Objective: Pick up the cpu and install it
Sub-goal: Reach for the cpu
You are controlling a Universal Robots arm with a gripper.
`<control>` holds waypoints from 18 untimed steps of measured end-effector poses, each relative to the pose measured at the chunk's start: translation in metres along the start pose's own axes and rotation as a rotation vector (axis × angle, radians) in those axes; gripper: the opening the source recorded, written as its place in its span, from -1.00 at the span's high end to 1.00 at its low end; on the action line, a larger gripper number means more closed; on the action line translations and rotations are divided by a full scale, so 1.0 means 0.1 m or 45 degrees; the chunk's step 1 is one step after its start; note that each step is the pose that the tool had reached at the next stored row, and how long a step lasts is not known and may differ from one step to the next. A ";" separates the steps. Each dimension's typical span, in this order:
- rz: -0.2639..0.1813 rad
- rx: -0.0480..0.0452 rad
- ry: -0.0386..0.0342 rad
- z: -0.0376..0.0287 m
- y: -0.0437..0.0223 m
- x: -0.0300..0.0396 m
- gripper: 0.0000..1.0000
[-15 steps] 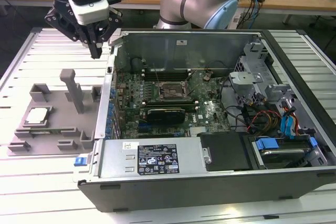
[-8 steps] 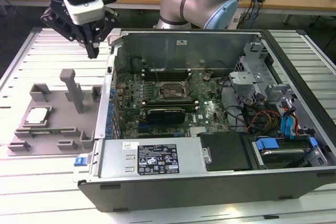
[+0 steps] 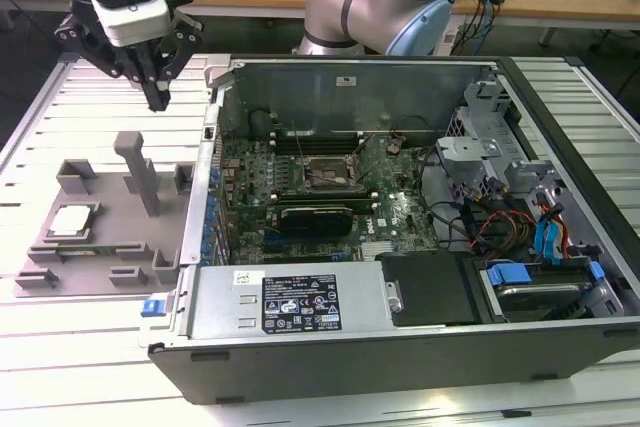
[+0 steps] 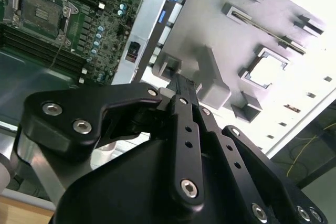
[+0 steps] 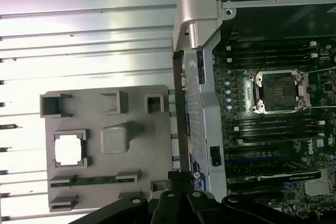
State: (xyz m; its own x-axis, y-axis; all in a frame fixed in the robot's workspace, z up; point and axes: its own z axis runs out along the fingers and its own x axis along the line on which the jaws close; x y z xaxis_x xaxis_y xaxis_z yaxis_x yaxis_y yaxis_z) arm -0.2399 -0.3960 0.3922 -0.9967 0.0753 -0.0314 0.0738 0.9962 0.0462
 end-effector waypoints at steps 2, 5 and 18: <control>0.000 0.000 0.0000 -0.001 0.001 0.025 0.79; 0.000 0.000 0.0000 -0.002 0.002 0.079 0.79; 0.000 -0.001 0.0001 -0.004 0.003 0.183 0.79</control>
State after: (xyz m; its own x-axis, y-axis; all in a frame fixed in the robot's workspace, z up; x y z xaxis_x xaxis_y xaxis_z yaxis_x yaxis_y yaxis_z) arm -0.2581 -0.3944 0.3921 -0.9967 0.0754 -0.0313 0.0739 0.9961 0.0472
